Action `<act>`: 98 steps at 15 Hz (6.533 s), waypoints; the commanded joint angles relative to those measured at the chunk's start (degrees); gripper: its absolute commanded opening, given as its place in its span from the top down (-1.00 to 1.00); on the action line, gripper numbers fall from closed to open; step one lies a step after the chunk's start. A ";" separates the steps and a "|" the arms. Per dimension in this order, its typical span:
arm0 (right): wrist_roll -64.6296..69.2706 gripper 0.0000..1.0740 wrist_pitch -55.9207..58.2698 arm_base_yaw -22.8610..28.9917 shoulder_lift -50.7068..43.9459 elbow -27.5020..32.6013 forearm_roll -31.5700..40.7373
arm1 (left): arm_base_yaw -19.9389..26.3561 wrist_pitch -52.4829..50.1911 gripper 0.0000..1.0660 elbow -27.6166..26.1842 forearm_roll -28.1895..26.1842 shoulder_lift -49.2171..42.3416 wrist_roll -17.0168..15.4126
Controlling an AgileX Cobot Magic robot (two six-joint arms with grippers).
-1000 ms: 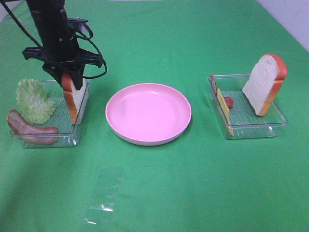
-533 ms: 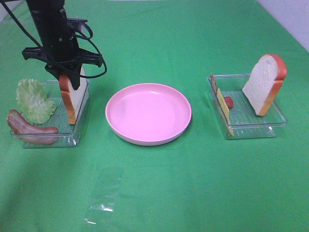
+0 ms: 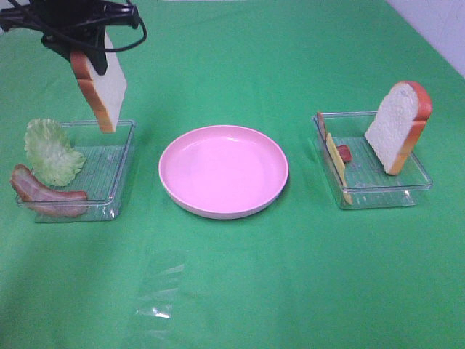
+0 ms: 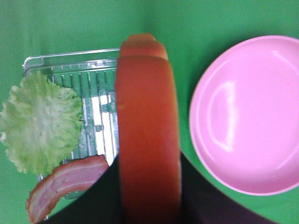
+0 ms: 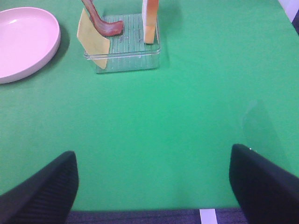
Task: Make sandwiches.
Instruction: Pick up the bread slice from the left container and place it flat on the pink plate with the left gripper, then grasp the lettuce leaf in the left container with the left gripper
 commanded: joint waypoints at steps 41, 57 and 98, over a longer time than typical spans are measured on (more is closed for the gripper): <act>0.52 -0.57 -0.52 0.00 -1.49 0.11 -0.17 | -2.18 -18.16 -0.08 16.50 -57.98 15.30 31.63; 0.52 -0.57 -0.52 0.00 -1.49 0.11 -0.17 | -2.23 5.50 -0.41 -5.50 -19.88 13.52 6.82; 0.52 -0.57 -0.52 0.00 -1.49 0.11 -0.17 | 14.44 -6.25 0.92 10.54 1.20 11.00 6.30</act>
